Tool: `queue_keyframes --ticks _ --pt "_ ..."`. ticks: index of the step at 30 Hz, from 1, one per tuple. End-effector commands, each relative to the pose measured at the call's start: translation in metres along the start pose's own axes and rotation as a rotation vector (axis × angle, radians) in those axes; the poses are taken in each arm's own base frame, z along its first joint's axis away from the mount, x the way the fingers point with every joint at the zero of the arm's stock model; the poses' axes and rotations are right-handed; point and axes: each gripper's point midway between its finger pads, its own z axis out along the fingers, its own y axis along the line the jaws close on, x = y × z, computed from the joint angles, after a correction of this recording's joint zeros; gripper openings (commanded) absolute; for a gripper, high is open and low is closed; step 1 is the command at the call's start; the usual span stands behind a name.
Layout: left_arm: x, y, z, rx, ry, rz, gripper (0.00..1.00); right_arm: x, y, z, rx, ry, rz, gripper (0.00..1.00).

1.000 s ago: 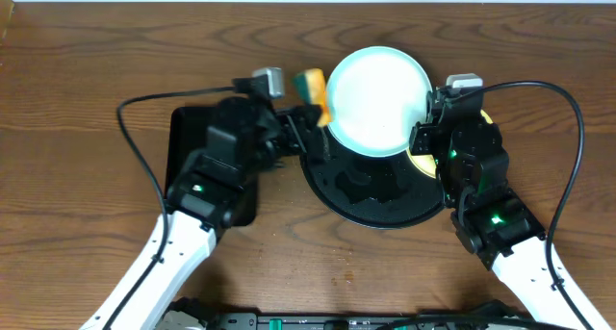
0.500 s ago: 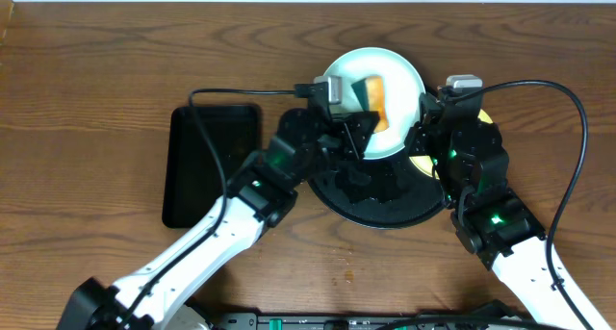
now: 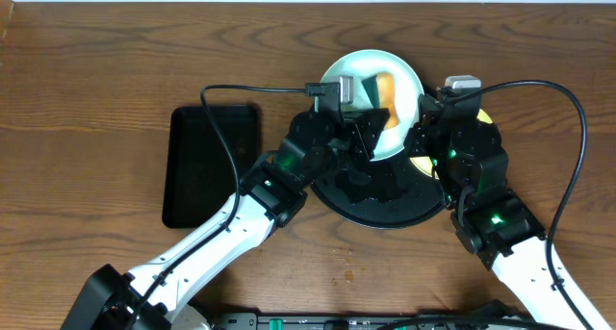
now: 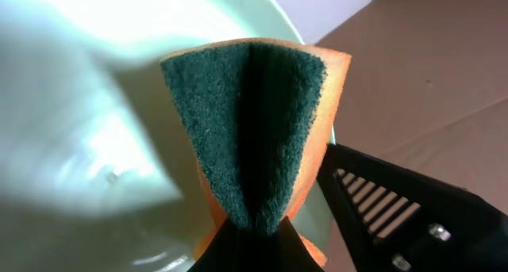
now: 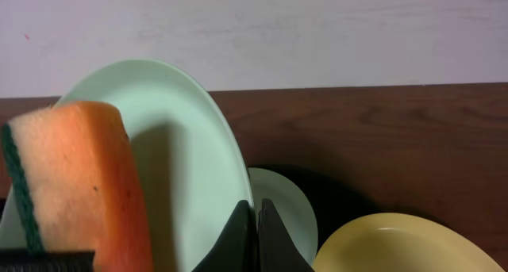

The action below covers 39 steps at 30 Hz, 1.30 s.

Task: Clean dirty plates on tray and stack at the side
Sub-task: 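Scrub the tilted light-blue plate's underside with the sponge in the left gripper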

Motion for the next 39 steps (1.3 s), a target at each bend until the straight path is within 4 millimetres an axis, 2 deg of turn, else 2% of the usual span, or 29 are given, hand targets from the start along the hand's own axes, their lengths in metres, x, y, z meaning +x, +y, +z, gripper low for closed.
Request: queue_keyframes --ticks 1,8,13,16,26,33,39 --pt "-0.012 0.002 -0.001 -0.029 -0.055 0.139 0.07 -0.005 0.0 -0.001 -0.004 -0.011 0.021 0.01" --pt "-0.027 0.018 -0.006 -0.094 -0.101 0.175 0.08 0.0 -0.006 -0.001 0.028 0.005 -0.011 0.01" --pt "-0.04 0.043 -0.011 -0.16 -0.11 0.156 0.07 0.002 -0.01 -0.001 0.049 0.012 -0.032 0.01" --pt "-0.044 0.051 -0.014 -0.182 -0.113 0.149 0.07 0.002 -0.011 -0.001 0.053 0.012 -0.04 0.01" --pt "-0.048 0.054 -0.016 -0.195 -0.122 0.181 0.08 0.005 -0.014 -0.001 0.068 0.028 -0.07 0.01" --pt "-0.052 0.047 -0.025 -0.195 -0.125 0.201 0.07 0.004 -0.02 -0.002 0.106 0.02 -0.097 0.01" --pt "-0.043 0.064 -0.03 -0.278 -0.087 0.222 0.07 0.003 -0.021 -0.002 0.109 0.018 -0.106 0.01"
